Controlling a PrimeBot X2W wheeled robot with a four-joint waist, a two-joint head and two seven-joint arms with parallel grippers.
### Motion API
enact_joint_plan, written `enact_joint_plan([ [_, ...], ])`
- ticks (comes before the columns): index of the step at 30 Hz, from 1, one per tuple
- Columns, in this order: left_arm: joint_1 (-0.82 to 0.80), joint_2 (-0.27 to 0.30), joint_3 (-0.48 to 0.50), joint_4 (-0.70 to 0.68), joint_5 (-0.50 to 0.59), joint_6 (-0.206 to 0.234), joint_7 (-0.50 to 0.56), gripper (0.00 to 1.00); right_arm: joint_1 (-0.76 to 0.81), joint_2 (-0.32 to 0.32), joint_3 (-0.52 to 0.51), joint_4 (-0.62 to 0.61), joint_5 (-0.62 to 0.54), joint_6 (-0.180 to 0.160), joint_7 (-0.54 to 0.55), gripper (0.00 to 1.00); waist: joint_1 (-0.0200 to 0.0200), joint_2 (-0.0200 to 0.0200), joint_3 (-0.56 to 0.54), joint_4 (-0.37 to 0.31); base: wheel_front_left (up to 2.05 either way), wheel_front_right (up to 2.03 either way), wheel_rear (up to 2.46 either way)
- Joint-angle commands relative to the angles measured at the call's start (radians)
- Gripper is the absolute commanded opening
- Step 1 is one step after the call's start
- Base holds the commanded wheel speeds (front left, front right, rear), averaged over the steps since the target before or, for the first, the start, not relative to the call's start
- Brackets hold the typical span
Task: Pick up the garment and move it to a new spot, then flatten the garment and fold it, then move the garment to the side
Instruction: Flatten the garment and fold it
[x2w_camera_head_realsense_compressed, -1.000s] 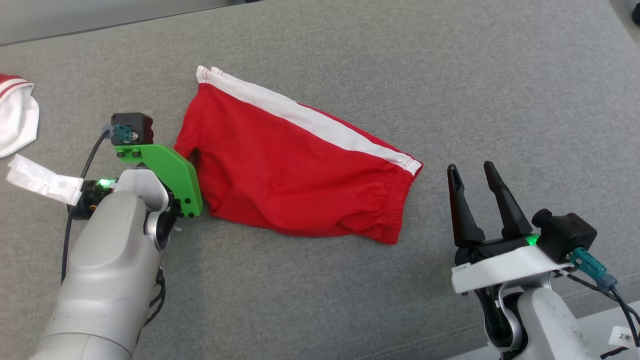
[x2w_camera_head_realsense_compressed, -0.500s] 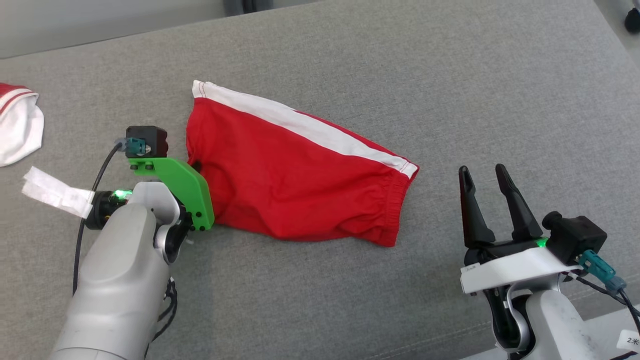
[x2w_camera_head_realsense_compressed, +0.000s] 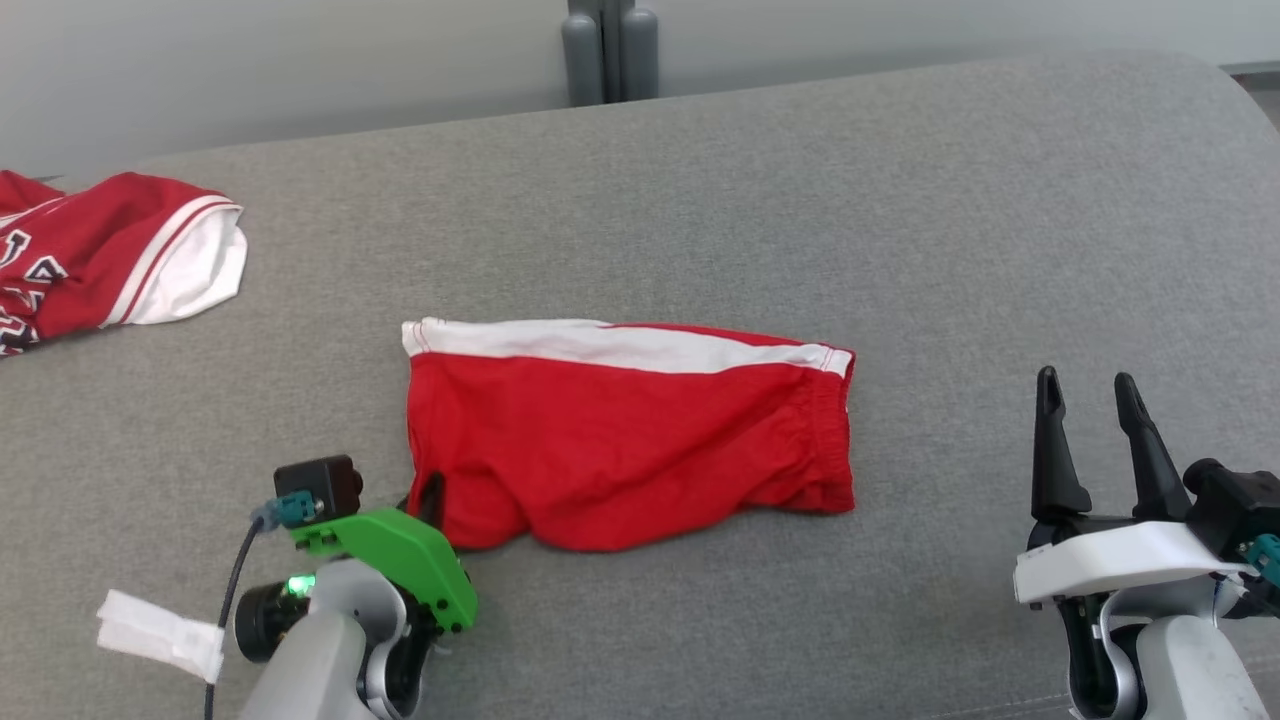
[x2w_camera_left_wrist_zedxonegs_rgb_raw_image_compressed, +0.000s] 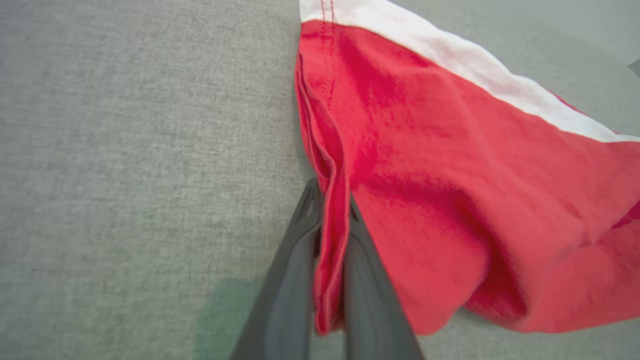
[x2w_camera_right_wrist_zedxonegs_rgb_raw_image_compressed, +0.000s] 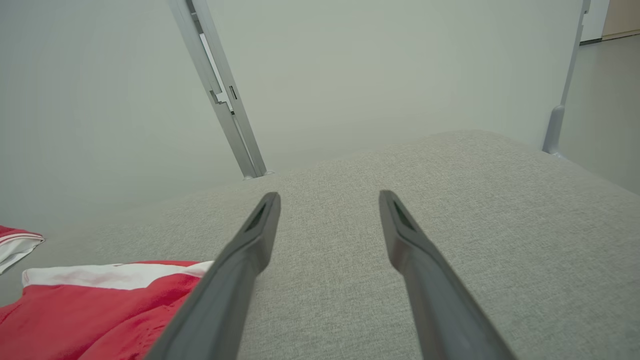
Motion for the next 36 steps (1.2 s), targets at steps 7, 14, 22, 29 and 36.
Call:
enact_joint_plan([
  [7, 0.159, -0.031, -0.006, -0.137, -0.04, 0.061, -0.03, 0.0, 0.03, -0.002, 0.019, 0.003, -0.007, 0.0, 0.031, 1.0, 0.0, 0.0, -0.077, 0.088, 0.0, 0.0, 0.0],
  [14, 0.194, -0.034, -0.007, -0.195, -0.038, 0.106, -0.058, 0.99, 0.029, -0.002, 0.038, 0.01, -0.018, 0.0, 0.037, 1.0, 0.0, 0.0, -0.077, 0.083, 0.0, 0.0, 0.0],
  [22, 0.182, -0.01, -0.015, -0.275, 0.02, 0.105, -0.183, 1.0, 0.036, -0.002, 0.034, 0.021, -0.027, 0.0, 0.044, 1.0, 0.0, 0.0, -0.096, 0.077, 0.0, 0.0, 0.0],
  [29, 0.21, 0.012, -0.025, -0.356, 0.07, 0.127, -0.251, 1.0, 0.045, -0.001, 0.038, 0.025, -0.044, 0.0, 0.076, 1.0, 0.0, 0.0, -0.132, 0.093, 0.0, 0.0, 0.0],
  [36, 0.256, 0.031, -0.046, -0.409, 0.096, 0.156, -0.245, 1.0, 0.037, -0.001, 0.053, 0.036, -0.079, 0.0, 0.15, 1.0, 0.0, 0.0, -0.156, 0.144, 0.0, 0.0, 0.0],
])
